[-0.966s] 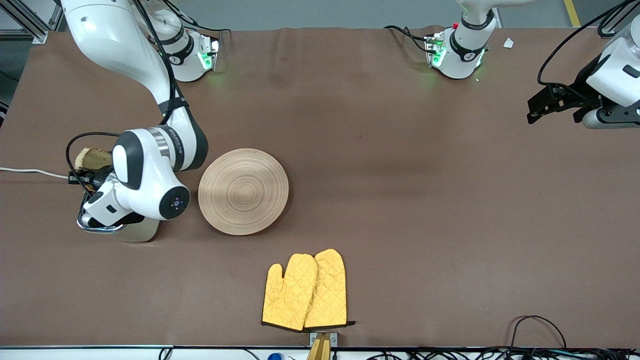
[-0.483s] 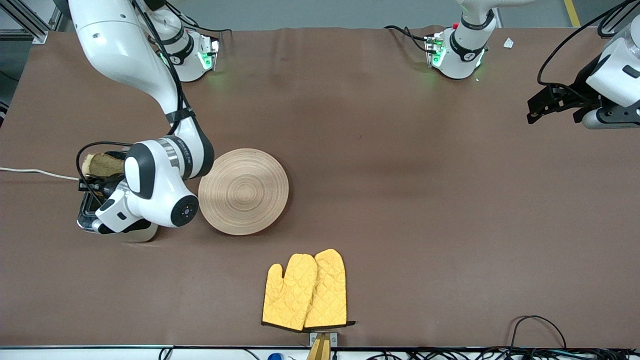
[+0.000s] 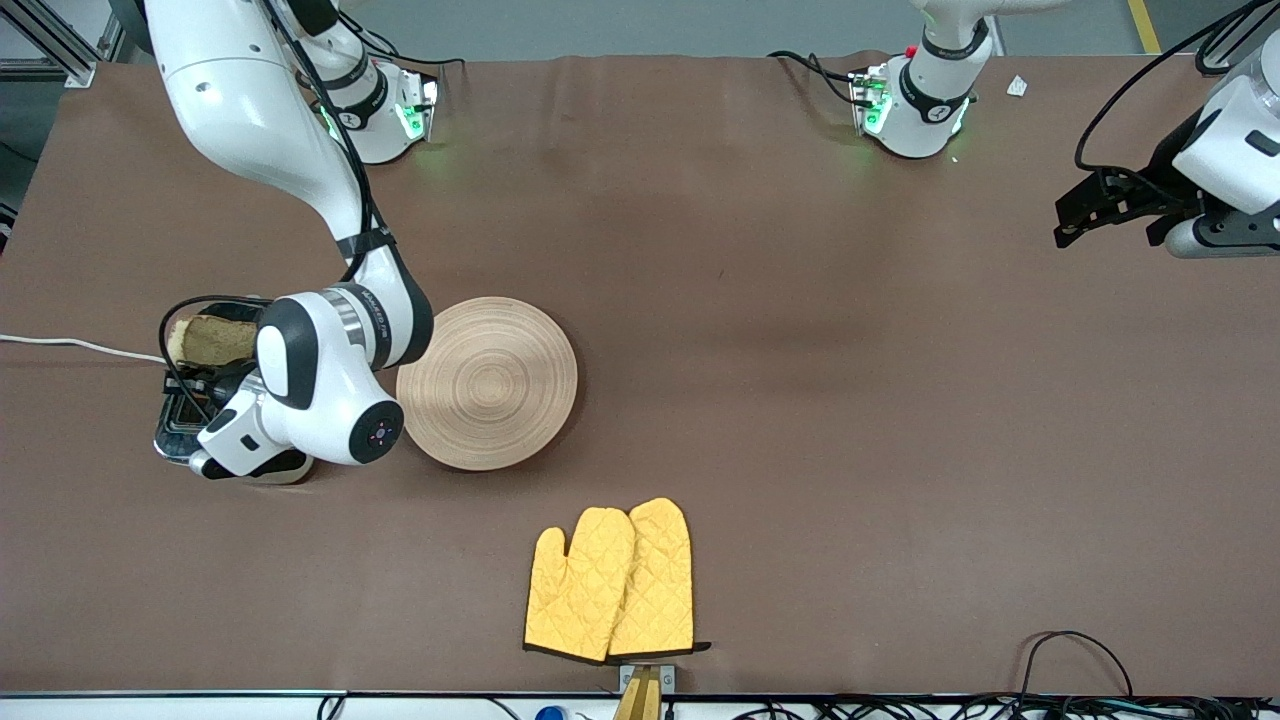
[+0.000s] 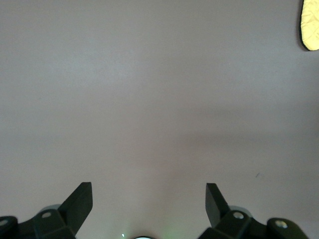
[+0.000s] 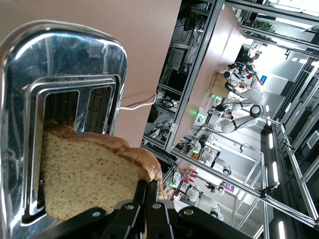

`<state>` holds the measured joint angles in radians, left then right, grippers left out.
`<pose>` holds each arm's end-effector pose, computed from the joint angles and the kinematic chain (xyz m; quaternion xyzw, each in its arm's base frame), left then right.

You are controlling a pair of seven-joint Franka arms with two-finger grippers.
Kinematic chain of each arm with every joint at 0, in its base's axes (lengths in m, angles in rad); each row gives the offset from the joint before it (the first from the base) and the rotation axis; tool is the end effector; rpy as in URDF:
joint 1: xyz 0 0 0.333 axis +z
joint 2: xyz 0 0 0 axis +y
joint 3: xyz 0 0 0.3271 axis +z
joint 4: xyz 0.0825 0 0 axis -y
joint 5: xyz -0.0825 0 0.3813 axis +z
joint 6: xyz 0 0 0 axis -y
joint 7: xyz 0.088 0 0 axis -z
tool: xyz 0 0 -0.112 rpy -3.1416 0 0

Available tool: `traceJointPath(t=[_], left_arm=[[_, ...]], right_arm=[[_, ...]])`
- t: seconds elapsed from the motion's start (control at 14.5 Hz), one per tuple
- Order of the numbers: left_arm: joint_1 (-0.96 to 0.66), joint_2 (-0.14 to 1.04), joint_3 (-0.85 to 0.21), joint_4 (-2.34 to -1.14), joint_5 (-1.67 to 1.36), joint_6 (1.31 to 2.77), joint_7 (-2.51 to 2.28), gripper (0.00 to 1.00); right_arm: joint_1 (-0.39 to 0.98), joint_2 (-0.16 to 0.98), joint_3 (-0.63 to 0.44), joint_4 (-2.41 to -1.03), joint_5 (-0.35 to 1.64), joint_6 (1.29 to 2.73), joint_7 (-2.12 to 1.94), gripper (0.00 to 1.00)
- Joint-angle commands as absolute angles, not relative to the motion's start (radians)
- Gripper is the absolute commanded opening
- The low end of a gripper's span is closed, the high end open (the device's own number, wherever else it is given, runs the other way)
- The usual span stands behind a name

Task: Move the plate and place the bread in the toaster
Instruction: 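Lower the bread into the toaster slot with the right gripper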

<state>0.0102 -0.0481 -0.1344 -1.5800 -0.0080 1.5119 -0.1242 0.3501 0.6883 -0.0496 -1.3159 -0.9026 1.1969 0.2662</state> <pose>0.5259 -0.0686 0.6470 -0.9999 0.0001 0.0102 0.0005 0.6550 0.0994 0.3578 0.8203 0.0260 -0.2108 0.5310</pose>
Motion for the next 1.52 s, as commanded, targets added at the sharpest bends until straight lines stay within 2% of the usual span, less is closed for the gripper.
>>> traceJointPath(t=[0.0,1.45], left_arm=[[0.012,-0.055,-0.138,-1.583,0.017,1.508,-0.12,1.0],[0.015,-0.048,-0.138,-1.583,0.015,1.522,-0.118,1.0]], right_arm=[[0.35,0.701,-0.046,-1.286,-0.937,1.187,0.272,0.0],[0.339,0.726,-0.043,-1.284,-0.942,1.209,0.304,0.0]])
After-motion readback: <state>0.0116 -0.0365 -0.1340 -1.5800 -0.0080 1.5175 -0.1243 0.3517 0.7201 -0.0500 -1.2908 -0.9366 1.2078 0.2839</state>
